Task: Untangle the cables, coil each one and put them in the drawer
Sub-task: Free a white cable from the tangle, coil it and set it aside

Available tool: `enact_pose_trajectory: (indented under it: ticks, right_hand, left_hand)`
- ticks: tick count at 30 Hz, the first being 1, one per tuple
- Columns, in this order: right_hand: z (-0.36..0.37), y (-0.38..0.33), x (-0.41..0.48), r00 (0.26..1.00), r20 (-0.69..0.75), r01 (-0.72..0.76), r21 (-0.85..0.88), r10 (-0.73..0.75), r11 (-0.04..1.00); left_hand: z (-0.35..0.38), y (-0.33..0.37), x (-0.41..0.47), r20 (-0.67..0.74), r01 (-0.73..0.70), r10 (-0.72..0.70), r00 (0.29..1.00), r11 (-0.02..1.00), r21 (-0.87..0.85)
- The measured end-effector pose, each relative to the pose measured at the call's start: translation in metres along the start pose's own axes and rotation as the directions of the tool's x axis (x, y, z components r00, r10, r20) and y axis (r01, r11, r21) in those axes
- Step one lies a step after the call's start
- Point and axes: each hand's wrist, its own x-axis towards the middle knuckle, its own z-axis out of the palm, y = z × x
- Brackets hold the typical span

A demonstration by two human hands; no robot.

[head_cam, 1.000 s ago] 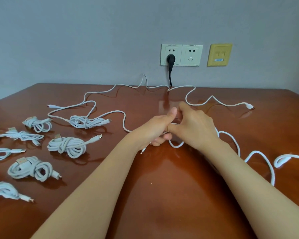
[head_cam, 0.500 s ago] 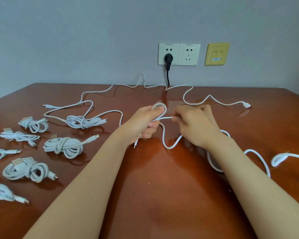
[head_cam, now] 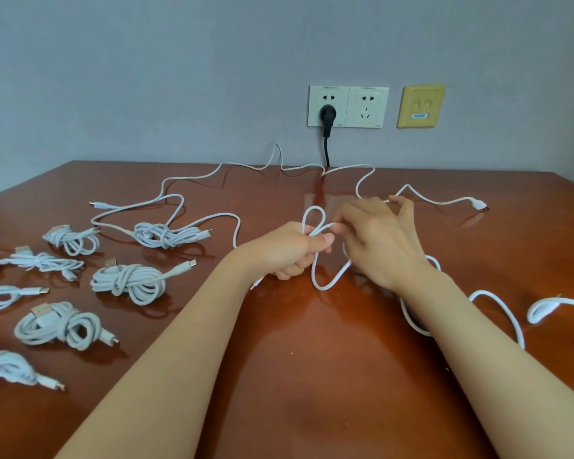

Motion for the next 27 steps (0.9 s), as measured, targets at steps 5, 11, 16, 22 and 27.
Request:
enact_pose_trajectory:
  ticks: [5, 11, 16, 22, 27]
  right_hand:
    - [-0.003, -0.003, 0.002, 0.996, -0.078, 0.05, 0.075, -0.044, 0.996]
    - [-0.003, -0.001, 0.002, 0.996, -0.071, -0.036, 0.129, 0.046, 0.991]
    - [-0.006, -0.003, 0.004, 0.987, 0.076, -0.15, 0.176, 0.139, 0.973]
    - [-0.008, 0.002, 0.007, 0.914, 0.232, -0.404, 0.451, 0.333, 0.796]
    - [-0.011, -0.009, 0.01, 0.842, 0.485, -0.54, 0.766, 0.237, 0.35]
  left_hand:
    - [-0.006, -0.004, 0.0, -0.025, 0.009, -0.01, 1.0, 0.999, -0.04]
    - [0.005, -0.001, -0.001, 0.015, -0.118, 0.12, 0.993, 0.989, -0.087]
    - [0.002, -0.005, 0.004, -0.124, -0.173, 0.14, 0.982, 0.93, -0.324]
    - [-0.013, -0.006, 0.004, -0.293, -0.224, 0.058, 0.954, 0.789, -0.573]
    - [-0.011, -0.009, 0.0, -0.175, -0.118, 0.051, 0.983, 0.909, -0.399]
